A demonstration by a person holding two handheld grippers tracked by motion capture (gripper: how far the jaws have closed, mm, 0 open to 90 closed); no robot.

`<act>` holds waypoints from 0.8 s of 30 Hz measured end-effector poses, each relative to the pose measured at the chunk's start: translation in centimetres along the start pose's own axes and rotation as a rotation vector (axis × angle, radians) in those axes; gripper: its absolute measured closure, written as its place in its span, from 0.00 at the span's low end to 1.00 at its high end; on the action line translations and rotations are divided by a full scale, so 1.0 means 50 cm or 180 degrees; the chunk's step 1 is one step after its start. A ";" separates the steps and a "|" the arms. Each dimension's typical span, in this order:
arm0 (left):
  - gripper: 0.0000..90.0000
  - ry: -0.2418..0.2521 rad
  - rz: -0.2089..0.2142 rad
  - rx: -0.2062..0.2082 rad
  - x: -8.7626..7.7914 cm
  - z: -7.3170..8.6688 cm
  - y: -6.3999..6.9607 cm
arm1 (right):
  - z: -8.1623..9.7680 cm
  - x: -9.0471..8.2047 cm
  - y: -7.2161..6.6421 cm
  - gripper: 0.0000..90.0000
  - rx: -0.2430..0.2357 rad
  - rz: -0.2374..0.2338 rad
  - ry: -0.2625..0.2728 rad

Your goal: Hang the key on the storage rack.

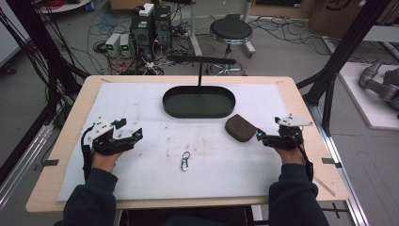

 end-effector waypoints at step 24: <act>0.25 -0.0403 0.0816 0.0090 0.069 0.019 0.100 | 0.004 -0.019 -0.016 0.18 -0.0079 -0.0013 0.0019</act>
Point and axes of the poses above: each handheld gripper's, and its own axes: x roughly forward along the jaws, z roughly out of its underside, y roughly to its right, the point moved 4 cm from there along x, roughly forward along the jaws, and after that the axes turned 6 degrees about z, right-handed, at the moved point
